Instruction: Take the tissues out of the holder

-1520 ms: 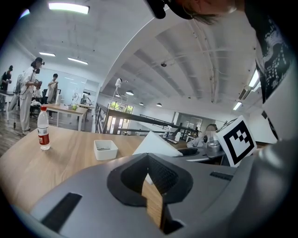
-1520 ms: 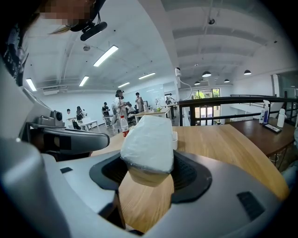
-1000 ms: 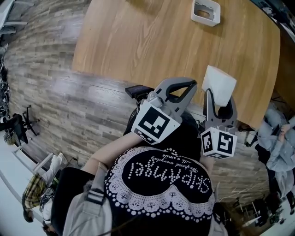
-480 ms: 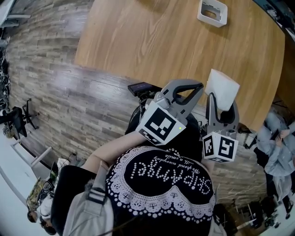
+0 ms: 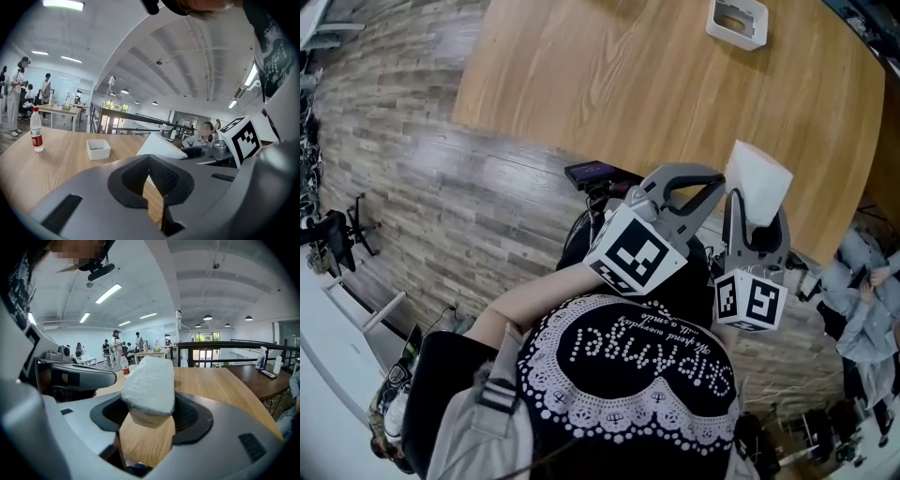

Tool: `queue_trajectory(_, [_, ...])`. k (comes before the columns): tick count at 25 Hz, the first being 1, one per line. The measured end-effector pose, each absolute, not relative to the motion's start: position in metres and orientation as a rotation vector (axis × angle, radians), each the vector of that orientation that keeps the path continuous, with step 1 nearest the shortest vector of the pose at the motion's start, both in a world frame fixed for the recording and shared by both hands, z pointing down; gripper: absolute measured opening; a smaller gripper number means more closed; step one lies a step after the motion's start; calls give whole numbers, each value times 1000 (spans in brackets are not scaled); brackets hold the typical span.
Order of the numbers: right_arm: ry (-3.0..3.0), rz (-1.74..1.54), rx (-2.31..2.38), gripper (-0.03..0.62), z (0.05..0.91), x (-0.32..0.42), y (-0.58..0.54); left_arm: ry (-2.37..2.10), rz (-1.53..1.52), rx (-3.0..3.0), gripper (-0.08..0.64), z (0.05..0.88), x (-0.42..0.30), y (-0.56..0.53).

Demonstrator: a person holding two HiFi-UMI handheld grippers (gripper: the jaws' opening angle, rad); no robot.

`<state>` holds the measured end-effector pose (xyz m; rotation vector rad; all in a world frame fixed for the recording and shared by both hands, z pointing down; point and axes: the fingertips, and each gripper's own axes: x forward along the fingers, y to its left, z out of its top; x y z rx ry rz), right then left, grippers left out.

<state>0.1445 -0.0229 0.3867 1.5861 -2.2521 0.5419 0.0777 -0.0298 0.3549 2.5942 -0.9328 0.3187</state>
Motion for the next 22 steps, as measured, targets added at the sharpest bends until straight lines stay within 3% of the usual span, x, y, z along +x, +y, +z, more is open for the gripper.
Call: queue_trajectory(22, [-2289, 552, 1562, 279, 391, 144, -20, -971, 322, 2593, 6, 358, 77, -26])
